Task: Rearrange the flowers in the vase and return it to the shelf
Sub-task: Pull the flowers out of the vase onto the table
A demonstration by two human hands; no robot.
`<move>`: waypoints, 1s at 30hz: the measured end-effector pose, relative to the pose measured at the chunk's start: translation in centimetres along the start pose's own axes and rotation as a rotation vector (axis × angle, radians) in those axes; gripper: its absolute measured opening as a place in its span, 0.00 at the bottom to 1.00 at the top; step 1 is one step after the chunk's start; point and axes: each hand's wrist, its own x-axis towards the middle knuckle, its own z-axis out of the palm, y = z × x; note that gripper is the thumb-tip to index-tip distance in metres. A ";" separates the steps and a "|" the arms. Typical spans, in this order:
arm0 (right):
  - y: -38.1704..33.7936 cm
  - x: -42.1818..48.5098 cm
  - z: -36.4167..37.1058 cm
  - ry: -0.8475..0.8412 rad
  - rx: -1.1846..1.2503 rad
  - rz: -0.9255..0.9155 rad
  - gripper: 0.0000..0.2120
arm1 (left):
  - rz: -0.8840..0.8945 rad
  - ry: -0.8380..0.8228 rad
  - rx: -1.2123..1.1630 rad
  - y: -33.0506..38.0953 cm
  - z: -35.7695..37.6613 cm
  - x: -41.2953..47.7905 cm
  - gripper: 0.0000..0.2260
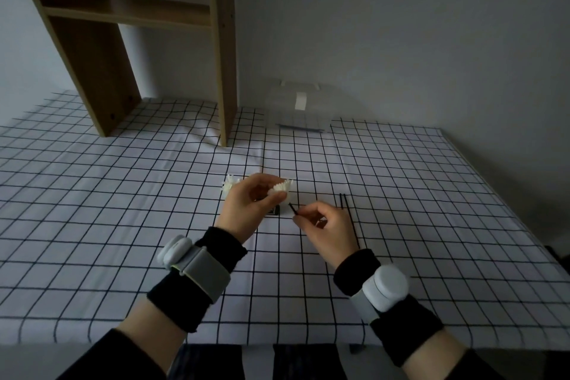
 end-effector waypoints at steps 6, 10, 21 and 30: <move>1.0 -0.1 -0.4 0.003 -0.044 0.083 0.05 | -0.053 0.160 -0.183 0.0 -1.5 0.3 0.08; 2.4 1.2 -1.6 0.059 -0.137 0.233 0.04 | -0.055 0.261 -0.189 -0.6 -3.6 0.1 0.07; 4.7 3.7 -2.5 0.058 -0.547 0.252 0.08 | -0.085 0.208 0.114 -3.8 -6.9 -3.8 0.05; 4.7 3.9 -2.9 0.081 -0.552 0.199 0.07 | -0.015 0.042 0.408 -4.5 -6.0 -3.8 0.08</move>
